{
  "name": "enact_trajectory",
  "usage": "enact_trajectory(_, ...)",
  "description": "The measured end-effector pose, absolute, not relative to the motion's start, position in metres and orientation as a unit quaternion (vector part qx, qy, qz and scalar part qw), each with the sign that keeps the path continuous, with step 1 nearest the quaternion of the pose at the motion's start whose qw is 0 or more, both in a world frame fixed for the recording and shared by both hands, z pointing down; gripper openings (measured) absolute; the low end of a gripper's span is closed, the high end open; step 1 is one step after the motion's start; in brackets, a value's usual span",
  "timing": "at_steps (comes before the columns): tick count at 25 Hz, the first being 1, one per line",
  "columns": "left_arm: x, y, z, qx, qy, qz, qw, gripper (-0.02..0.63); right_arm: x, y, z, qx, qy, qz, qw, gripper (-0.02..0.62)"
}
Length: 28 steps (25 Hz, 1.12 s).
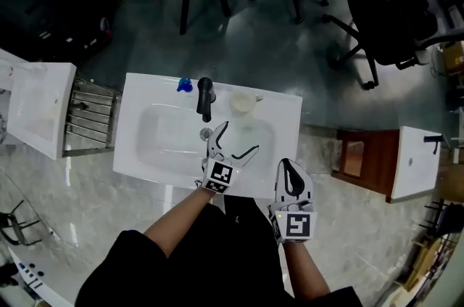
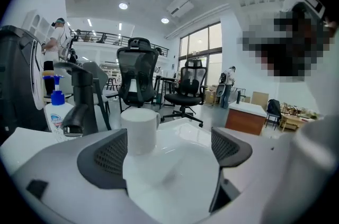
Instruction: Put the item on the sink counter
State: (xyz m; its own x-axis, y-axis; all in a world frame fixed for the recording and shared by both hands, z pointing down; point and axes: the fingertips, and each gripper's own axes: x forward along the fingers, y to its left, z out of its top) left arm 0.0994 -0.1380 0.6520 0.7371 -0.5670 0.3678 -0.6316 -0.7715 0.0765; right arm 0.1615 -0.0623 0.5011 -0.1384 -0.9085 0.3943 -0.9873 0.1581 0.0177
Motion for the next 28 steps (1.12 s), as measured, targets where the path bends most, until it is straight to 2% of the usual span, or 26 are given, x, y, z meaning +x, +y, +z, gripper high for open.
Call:
enact_trajectory(7,0.059,-0.084,0.593,0.927,-0.327,0.148,0.109,0.485,0.139,-0.029,0.461,0.658,-0.733,0.114,0.134,0.032)
enact_trajectory(16,0.007,-0.037,0.535,0.935,-0.323,0.121,0.087,0.485,0.095,0.012,0.449,0.671,-0.725,0.108,0.113,0.032)
enact_trajectory(28,-0.057,0.058,0.431,0.946,-0.31,0.018,0.09,0.482,0.033,0.094,0.439,0.67,-0.727,0.108,0.103,0.032)
